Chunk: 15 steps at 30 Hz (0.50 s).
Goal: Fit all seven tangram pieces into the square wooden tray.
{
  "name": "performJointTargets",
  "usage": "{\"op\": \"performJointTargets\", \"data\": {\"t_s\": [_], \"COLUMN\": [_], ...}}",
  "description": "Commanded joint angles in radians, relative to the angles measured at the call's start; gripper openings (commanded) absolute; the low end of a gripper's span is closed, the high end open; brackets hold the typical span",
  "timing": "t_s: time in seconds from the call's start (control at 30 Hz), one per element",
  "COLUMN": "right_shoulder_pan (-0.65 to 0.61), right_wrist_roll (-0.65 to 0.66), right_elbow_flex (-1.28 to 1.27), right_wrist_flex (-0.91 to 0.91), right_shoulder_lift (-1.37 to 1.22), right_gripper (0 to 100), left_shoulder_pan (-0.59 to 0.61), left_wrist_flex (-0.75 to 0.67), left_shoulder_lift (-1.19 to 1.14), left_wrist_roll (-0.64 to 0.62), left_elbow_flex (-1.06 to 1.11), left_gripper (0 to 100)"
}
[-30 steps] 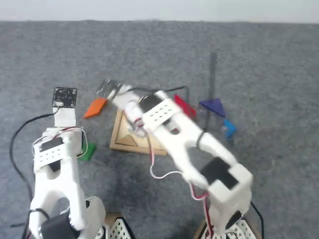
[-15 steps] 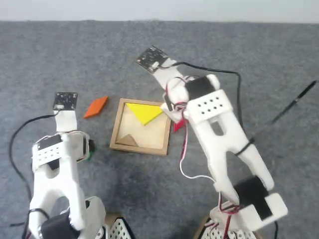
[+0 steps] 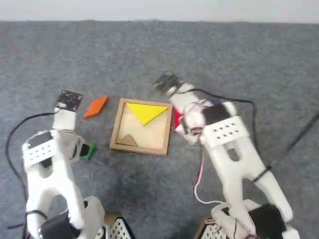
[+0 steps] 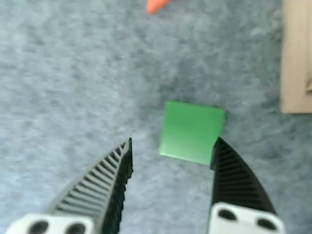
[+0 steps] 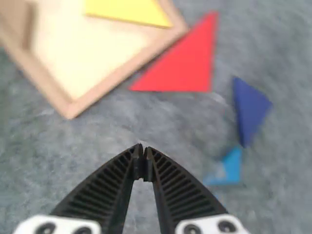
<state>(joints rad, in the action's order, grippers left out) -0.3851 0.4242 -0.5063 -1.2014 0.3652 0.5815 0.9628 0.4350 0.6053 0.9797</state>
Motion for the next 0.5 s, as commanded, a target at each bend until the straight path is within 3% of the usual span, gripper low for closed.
{"op": "performJointTargets", "data": {"t_s": [0.0, 0.13, 0.3, 0.47], "right_shoulder_pan": [0.117, 0.142, 0.151, 0.082], "right_wrist_roll": [-0.021, -0.025, -0.098, -0.120], "right_elbow_flex": [0.003, -0.002, -0.005, 0.023], "right_wrist_flex": [0.012, -0.018, -0.025, -0.021], "right_shoulder_lift": [0.058, 0.058, 0.054, -0.045], "right_gripper": [0.9, 2.1, 15.4, 20.0], "left_shoulder_pan": [0.005, 0.005, 0.006, 0.003], "left_wrist_flex": [0.044, 0.044, 0.029, 0.015], "left_shoulder_lift": [0.035, 0.035, 0.034, -0.052], "left_wrist_roll": [0.112, 0.158, 0.160, 0.153], "left_elbow_flex": [-0.073, -0.071, -0.076, -0.125], "left_gripper": [25, 25, 25, 25]}}
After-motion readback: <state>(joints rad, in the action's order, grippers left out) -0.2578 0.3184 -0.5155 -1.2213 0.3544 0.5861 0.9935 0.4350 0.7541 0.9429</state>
